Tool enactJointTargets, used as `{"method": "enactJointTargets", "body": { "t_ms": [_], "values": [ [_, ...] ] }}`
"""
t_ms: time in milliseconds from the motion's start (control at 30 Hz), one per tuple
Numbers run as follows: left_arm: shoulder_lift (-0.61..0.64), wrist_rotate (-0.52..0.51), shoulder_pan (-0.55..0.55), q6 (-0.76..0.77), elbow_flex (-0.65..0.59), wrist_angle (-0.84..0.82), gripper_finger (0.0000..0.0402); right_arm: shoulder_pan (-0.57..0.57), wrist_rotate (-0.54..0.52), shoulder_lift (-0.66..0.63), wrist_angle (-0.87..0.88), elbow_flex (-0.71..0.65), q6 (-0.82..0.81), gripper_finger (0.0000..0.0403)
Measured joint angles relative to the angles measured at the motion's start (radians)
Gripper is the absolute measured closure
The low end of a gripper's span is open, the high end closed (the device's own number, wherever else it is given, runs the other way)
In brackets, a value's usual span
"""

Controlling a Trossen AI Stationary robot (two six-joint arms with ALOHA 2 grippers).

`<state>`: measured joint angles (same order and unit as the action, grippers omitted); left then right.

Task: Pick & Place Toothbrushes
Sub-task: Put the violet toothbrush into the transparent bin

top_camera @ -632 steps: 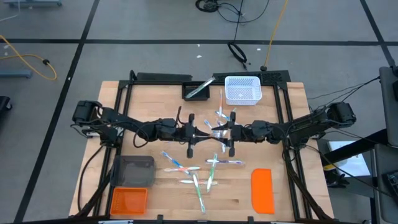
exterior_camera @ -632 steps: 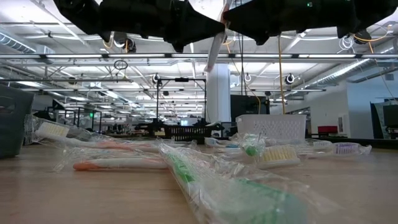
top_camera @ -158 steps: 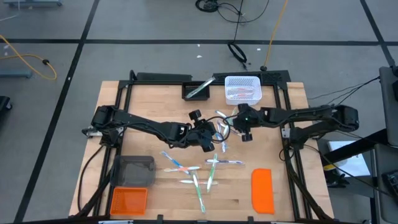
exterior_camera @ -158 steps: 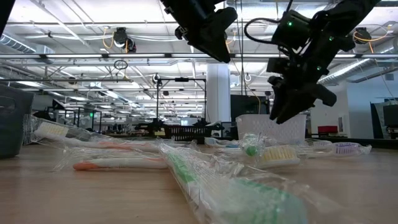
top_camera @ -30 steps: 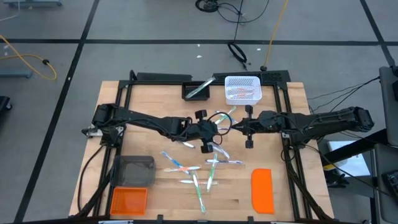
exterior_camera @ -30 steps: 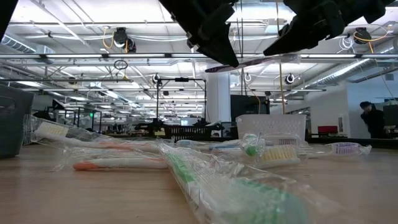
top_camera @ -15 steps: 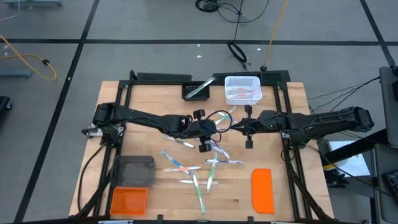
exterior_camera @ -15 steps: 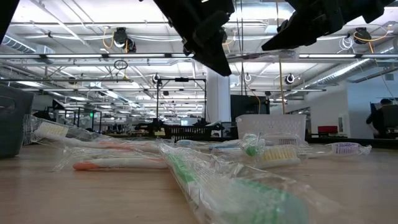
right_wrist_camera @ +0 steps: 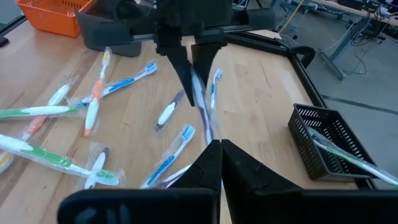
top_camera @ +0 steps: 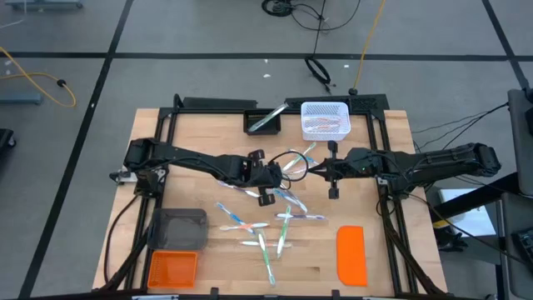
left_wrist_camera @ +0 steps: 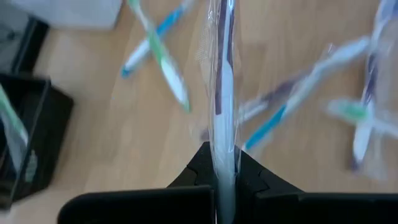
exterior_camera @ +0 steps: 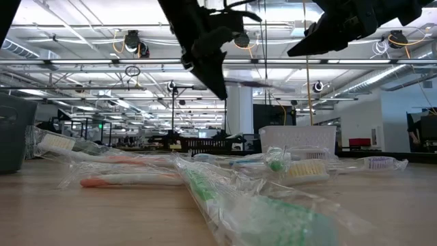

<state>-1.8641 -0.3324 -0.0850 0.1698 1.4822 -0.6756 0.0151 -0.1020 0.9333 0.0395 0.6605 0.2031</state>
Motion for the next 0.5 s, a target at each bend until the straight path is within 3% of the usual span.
{"method": "enactJointTargets", "body": {
  "t_ms": [267,500],
  "values": [
    [0.000,0.018,-0.065,0.140,0.000,-0.166,0.0397,0.000,-0.001,0.000,-0.003,0.000,0.000,0.0403],
    [0.016,0.021,-0.186,0.408,0.000,-0.322,0.0397,0.000,-0.001,0.000,-0.004,0.000,0.001,0.0403]
  ]
}}
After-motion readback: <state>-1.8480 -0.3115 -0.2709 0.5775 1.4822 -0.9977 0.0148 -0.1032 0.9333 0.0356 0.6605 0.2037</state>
